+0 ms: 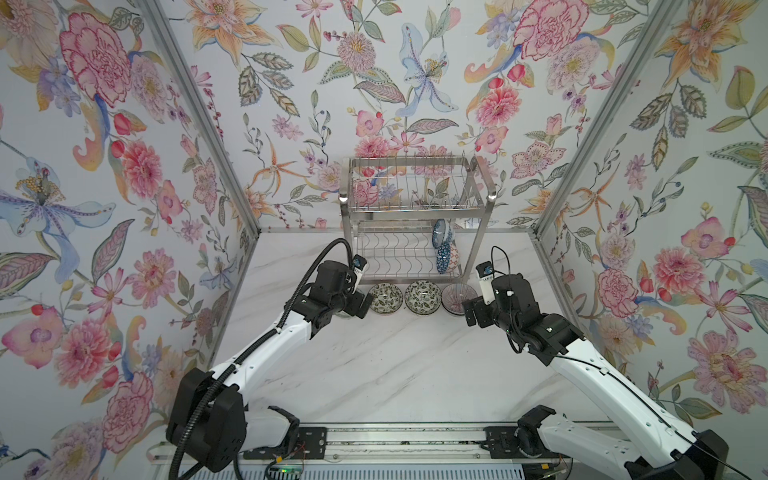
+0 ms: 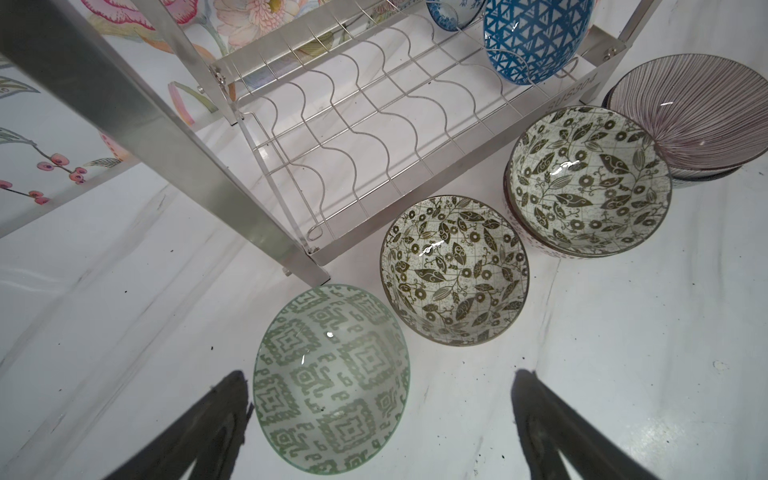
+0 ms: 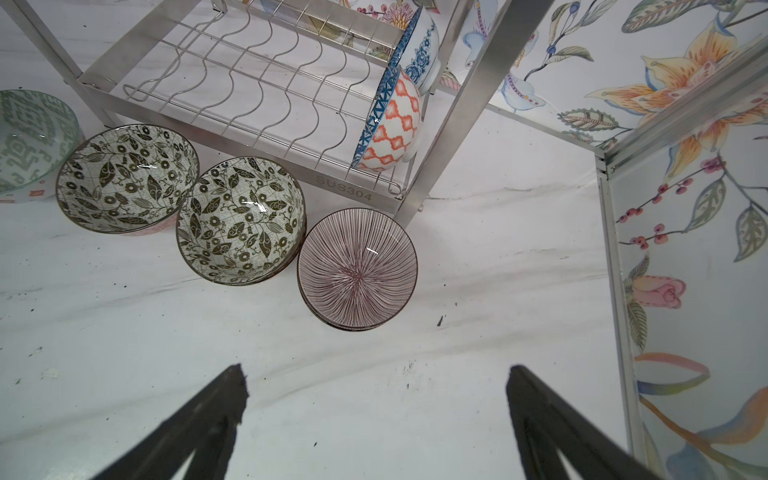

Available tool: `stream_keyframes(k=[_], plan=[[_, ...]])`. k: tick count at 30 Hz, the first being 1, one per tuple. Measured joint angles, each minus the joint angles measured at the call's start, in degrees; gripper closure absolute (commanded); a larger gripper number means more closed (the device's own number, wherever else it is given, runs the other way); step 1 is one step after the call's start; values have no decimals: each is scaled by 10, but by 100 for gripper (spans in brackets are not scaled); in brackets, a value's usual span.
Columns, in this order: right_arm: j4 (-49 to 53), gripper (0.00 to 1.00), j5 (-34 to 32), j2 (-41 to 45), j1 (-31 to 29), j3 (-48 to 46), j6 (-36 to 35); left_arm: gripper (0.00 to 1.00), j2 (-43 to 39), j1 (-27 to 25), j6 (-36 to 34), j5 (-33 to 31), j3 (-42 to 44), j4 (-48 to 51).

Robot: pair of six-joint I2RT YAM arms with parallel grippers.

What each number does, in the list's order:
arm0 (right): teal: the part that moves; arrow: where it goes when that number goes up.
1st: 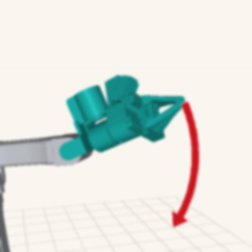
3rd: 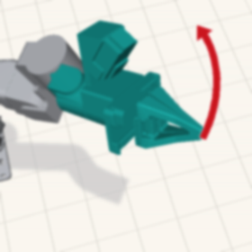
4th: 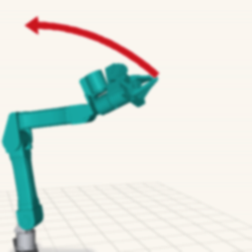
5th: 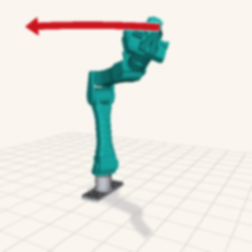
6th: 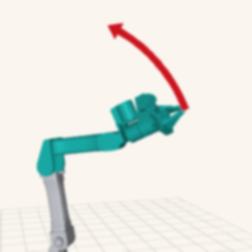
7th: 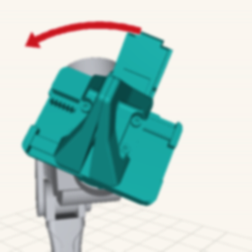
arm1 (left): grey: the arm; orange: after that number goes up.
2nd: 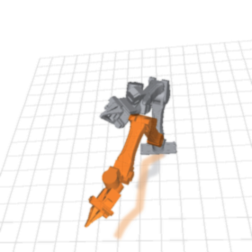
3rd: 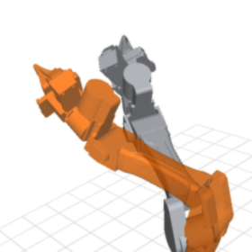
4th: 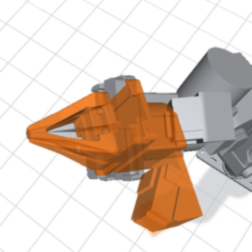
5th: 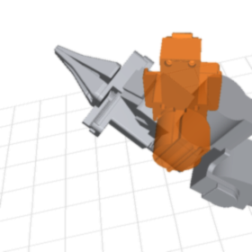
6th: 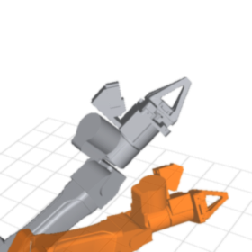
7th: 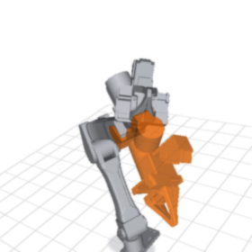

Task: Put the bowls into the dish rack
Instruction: 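Move the left gripper above the green leaf-pattern bowl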

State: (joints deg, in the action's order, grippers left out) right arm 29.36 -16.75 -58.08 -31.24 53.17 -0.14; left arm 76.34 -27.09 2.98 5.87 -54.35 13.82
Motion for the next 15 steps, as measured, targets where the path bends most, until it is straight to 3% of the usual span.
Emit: stream_keyframes(k=[9,15], plan=[[0,1,18,-4,7,2,1,1,55,-78,9,-18,-42,40],[0,1,31,-4,11,2,16,1,72,-104,67,-12,-59,37]])
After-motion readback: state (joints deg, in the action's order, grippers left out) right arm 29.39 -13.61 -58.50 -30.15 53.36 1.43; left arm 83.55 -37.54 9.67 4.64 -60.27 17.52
